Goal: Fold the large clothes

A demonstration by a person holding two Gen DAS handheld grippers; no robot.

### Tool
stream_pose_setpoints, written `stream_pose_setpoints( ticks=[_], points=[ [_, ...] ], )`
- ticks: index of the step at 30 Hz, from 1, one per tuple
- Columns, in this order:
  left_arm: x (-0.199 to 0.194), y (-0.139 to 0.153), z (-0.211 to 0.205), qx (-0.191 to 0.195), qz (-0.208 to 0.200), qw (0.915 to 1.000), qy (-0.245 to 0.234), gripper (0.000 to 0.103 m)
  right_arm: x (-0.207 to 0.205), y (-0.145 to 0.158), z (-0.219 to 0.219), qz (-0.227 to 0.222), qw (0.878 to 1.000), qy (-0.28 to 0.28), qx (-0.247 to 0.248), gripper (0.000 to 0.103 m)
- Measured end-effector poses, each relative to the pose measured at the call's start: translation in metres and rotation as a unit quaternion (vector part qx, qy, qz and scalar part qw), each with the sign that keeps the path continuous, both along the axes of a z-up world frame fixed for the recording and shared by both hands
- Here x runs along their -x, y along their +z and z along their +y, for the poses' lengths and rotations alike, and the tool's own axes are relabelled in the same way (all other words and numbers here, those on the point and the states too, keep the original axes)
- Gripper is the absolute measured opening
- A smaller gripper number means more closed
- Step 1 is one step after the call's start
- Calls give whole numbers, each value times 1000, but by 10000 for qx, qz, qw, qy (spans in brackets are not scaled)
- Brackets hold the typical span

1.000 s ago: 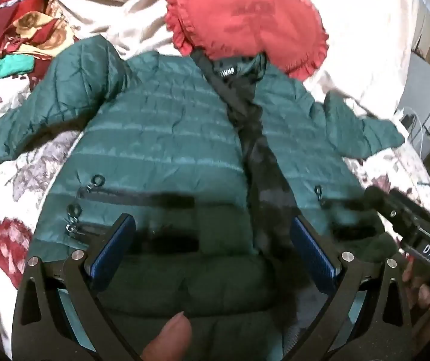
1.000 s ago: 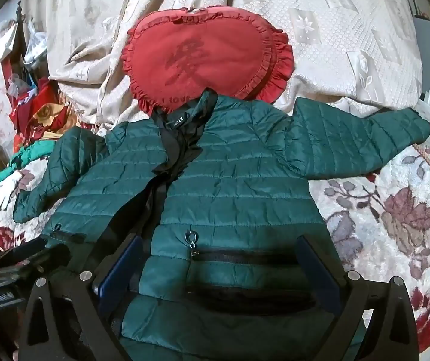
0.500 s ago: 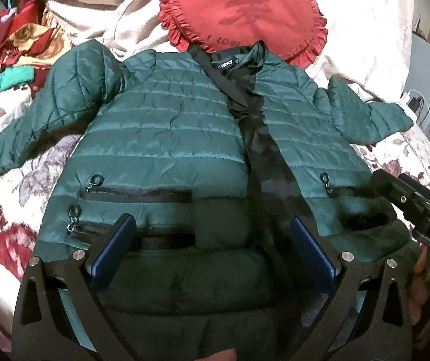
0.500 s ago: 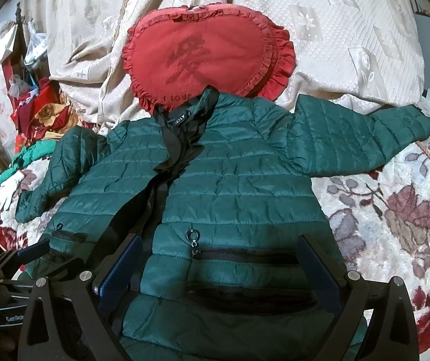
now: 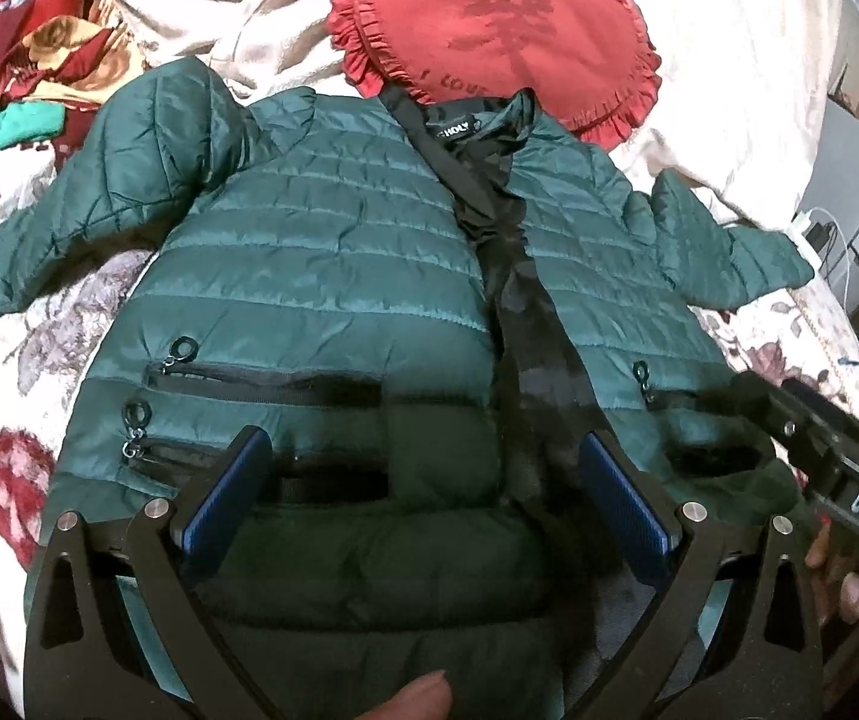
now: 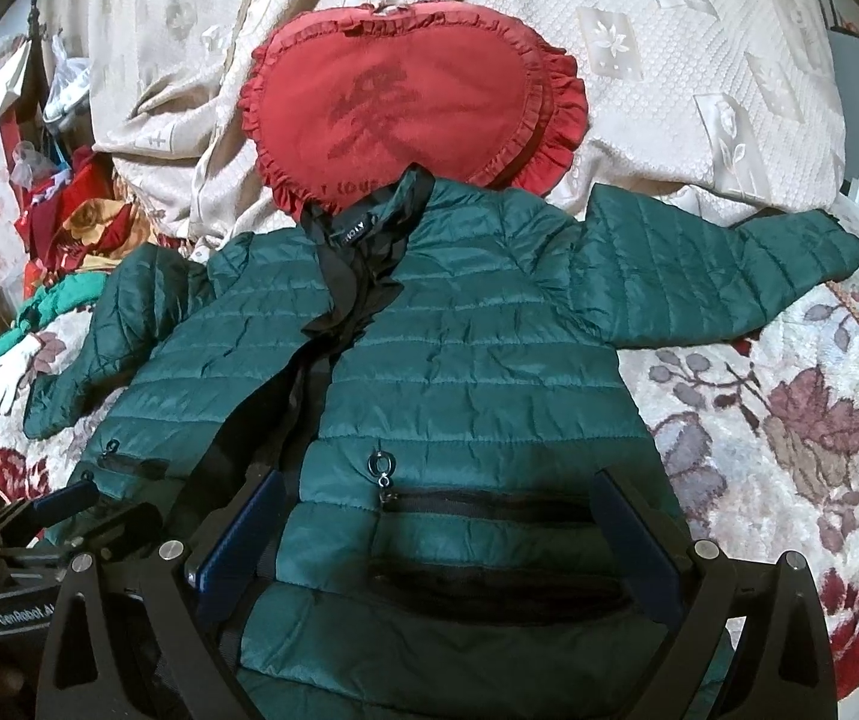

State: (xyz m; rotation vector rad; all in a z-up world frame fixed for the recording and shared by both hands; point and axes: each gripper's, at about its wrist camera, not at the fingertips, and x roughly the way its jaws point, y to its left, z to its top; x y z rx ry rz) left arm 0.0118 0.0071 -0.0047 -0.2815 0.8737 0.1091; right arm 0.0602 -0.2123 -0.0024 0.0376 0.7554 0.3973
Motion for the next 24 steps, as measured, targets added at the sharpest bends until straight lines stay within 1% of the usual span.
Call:
stream_pose_setpoints(
  ticks=[4,7,11,14,16,17,18,19,21,23,24],
  points=[
    [-7,0,0,-1,39,10000,4,103,1,-1,-1,93,9999,-50,-25,101],
    [-9,1,0,-88,-11,9999,48,103,4,0,-1,53,10000,-59,-35,101],
    [-9,2,-2,-189,-87,9998,39,103,4,-1,0,127,9999,-12,18,101],
    [-8,2,1,-105,-126,9999,16,103,3,0,1,137,9999,-10,21,101],
    [-6,2,4,22,-181,9998,12,103,4,0,0,114,9999,-25,26,101],
    [-5,3,6,127,-232,9997,-8,103,3,0,1,112,9999,-35,32,101],
    [-2,5,9,261,-384,9989,-32,102,3,0,2,112,9999,-37,45,101],
    [1,9,10,315,-538,9980,-47,103,3,1,3,107,9999,-32,60,101],
    [9,18,10,398,-895,9951,-97,103,3,1,3,105,9999,-37,73,101],
    [14,25,9,437,-1146,9924,-136,103,2,1,5,110,9999,-29,110,101],
    [15,28,9,417,-1202,9918,-134,103,2,1,5,113,9999,-22,118,101]
  ],
)
